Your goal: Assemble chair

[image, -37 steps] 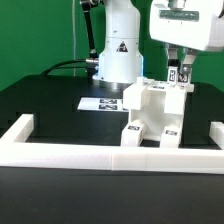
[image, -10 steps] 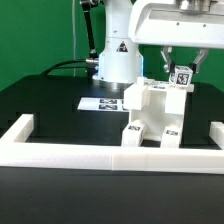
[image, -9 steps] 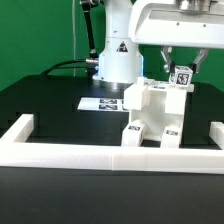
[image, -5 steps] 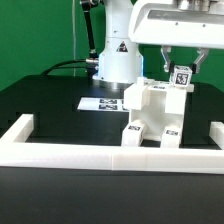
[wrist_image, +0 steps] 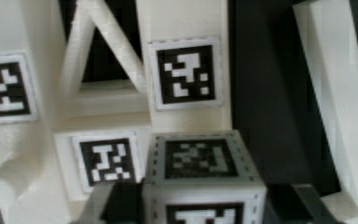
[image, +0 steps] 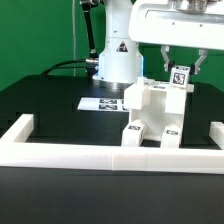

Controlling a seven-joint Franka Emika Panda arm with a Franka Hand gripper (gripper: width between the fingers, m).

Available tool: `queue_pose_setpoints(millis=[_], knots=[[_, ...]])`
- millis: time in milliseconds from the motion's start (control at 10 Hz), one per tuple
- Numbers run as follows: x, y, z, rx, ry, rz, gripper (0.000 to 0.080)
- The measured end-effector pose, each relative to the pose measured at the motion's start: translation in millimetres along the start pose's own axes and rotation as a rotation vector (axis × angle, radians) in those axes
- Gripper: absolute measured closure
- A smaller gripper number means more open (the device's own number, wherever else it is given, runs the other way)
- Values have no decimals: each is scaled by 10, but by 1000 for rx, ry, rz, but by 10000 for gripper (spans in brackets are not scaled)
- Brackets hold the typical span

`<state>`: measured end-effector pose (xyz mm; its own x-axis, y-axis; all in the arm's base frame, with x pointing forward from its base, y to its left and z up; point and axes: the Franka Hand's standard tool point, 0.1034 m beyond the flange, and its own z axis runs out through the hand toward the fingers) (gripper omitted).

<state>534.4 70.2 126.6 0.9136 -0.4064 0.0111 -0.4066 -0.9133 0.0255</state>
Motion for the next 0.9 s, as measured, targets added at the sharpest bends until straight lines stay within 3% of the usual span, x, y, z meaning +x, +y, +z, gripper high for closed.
queue_pose_setpoints(millis=[900], knots=[[-21, -33, 4, 9, -9, 558, 512]])
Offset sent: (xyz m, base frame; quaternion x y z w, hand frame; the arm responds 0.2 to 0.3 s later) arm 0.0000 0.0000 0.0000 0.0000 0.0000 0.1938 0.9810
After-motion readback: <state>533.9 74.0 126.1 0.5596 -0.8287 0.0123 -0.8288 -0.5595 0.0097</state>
